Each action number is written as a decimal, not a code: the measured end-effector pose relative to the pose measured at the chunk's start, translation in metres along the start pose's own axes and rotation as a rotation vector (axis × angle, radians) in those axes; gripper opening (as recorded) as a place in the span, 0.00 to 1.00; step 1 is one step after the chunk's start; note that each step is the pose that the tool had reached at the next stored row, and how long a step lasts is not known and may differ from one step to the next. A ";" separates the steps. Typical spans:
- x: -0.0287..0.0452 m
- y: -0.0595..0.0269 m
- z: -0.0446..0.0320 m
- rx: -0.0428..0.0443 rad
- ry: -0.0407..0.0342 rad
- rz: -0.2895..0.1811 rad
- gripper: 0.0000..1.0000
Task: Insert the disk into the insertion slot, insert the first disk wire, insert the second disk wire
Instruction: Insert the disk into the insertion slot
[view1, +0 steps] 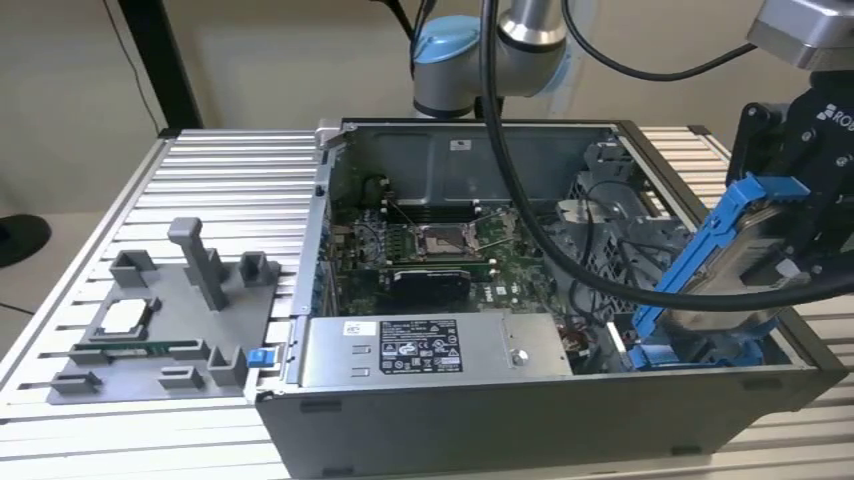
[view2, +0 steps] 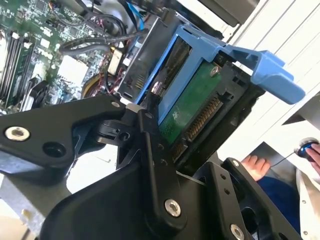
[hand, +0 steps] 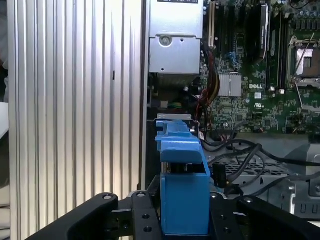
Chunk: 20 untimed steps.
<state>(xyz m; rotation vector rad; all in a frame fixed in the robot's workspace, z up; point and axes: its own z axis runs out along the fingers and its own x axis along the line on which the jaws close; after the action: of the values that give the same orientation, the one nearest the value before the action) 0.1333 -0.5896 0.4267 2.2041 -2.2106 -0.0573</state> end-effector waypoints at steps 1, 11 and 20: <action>-0.0012 -0.0002 0.0012 0.0000 -0.0023 0.000 0.00; -0.0094 -0.0015 0.0076 -0.0001 -0.0204 -0.001 0.00; -0.0089 -0.0023 0.0182 -0.0001 -0.0208 -0.002 0.00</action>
<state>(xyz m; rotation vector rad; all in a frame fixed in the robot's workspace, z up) 0.1349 -0.5805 0.4086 2.2157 -2.2190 -0.0808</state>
